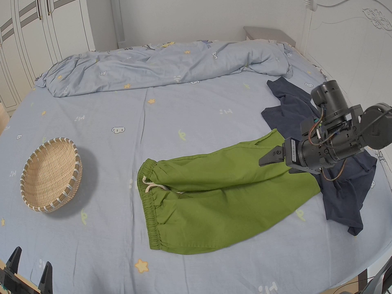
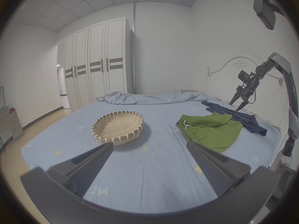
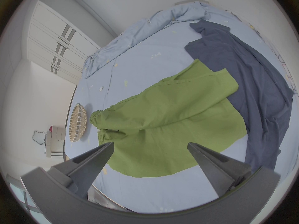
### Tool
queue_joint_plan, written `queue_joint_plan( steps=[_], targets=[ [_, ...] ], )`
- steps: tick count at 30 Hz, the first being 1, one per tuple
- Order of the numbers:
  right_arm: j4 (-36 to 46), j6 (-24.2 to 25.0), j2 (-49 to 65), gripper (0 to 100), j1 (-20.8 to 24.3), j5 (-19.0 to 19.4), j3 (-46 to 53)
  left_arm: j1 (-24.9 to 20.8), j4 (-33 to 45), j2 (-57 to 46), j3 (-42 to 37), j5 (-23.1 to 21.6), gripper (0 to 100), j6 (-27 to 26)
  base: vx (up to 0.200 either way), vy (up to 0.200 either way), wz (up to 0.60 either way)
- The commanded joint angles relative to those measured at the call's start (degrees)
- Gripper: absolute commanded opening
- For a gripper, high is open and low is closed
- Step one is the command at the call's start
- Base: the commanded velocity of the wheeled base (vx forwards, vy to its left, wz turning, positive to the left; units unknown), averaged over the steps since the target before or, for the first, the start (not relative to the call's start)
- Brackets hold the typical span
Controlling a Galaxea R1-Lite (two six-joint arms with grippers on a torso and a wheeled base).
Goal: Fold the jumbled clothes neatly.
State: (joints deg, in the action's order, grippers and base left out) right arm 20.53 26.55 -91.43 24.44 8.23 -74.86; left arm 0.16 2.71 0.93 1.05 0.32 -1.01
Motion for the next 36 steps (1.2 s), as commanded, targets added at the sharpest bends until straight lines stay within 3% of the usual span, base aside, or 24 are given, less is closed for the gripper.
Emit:
queue_joint_plan(
  steps=[1,6,8,9,10,11,12,13,15,16,17,20,21,23,26,27,28,29,32,36],
  targets=[
    [-6.55,-0.62,3.54,100,-2.73,1.0,7.71,0.02,-1.65,-0.93,-0.43,-0.4,100,-0.75,0.0,0.0,0.0],
    [-8.05,-0.71,3.54,100,-2.65,0.91,8.33,0.02,-3.06,-0.93,-0.87,-0.4,100,-0.83,0.0,0.0,0.0],
    [-8.14,-0.8,3.45,100,-2.73,0.91,8.15,-0.51,-11.67,3.29,16.09,-0.4,100,4.44,0.0,0.0,0.0],
    [-8.14,-0.8,3.45,100,-2.73,0.91,8.24,-0.69,-12.37,4.08,18.29,-0.23,100,5.41,0.0,0.0,0.0],
    [-8.14,-0.8,3.36,100,-2.82,0.91,8.15,-5.08,-12.11,13.75,38.5,1.18,100,19.47,0.0,0.0,0.0],
    [-8.14,-0.8,3.36,100,-2.82,0.91,8.15,-5.08,-12.11,13.75,38.5,1.18,100,19.47,0.0,0.0,0.0],
    [-8.14,-0.8,3.36,100,-2.56,1.0,7.98,-5.78,-0.86,19.2,47.47,-1.11,100,20.26,0.0,0.0,0.0],
    [-8.14,-0.8,3.45,100,-2.21,1.0,8.42,-5.17,4.94,21.93,46.85,-5.15,100,16.57,0.0,0.0,0.0],
    [-8.14,-0.8,3.45,100,-2.21,1.0,8.42,-5.08,5.82,22.28,46.76,-5.85,100,16.04,0.0,0.0,0.0],
    [-8.14,-0.45,3.71,100,-1.68,1.0,9.3,-4.55,15.22,29.31,43.16,-15.79,100,13.58,0.0,0.0,0.0],
    [-8.14,-0.27,4.59,100,-1.68,1.0,10.17,-4.9,15.05,34.41,40.52,-18.69,100,16.04,0.0,0.0,0.0],
    [-8.14,-0.45,6.0,100,-1.5,1.09,11.32,-5.08,13.55,41.7,38.24,-20.62,100,20.17,0.0,0.0,0.0],
    [-8.22,-0.27,6.61,100,-0.8,1.09,11.93,-5.87,10.21,49.79,36.74,-22.64,100,22.46,0.0,0.0,0.0],
    [-8.22,0.08,6.7,100,-0.98,0.82,12.11,-7.72,6.96,57.26,35.95,-25.72,100,23.25,0.0,0.0,0.0],
    [-8.22,0.08,6.7,100,-1.06,0.82,12.11,-8.16,6.17,58.66,35.69,-26.51,100,23.34,0.0,0.0,0.0],
    [-8.4,0.08,7.23,100,-1.24,0.82,13.43,-10.44,3.27,66.75,34.11,-32.66,100,23.07,0.0,0.0,0.0],
    [-8.4,0.08,7.23,100,-1.24,0.82,13.43,-10.44,3.27,66.75,34.11,-32.66,100,23.07,0.0,0.0,0.0],
    [-8.93,-0.54,7.32,100,-0.89,0.91,14.92,-12.46,2.74,71.76,34.64,-37.85,100,22.9,0.0,0.0,0.0],
    [-10.16,-0.62,7.32,100,-0.71,0.74,16.5,-13.61,1.07,77.65,35.51,-42.77,100,23.34,0.0,0.0,0.0],
    [-10.86,-0.18,7.41,100,-1.15,0.82,16.59,-13.25,-2.53,85.82,34.72,-43.56,100,23.34,0.0,0.0,0.0]
  ],
)
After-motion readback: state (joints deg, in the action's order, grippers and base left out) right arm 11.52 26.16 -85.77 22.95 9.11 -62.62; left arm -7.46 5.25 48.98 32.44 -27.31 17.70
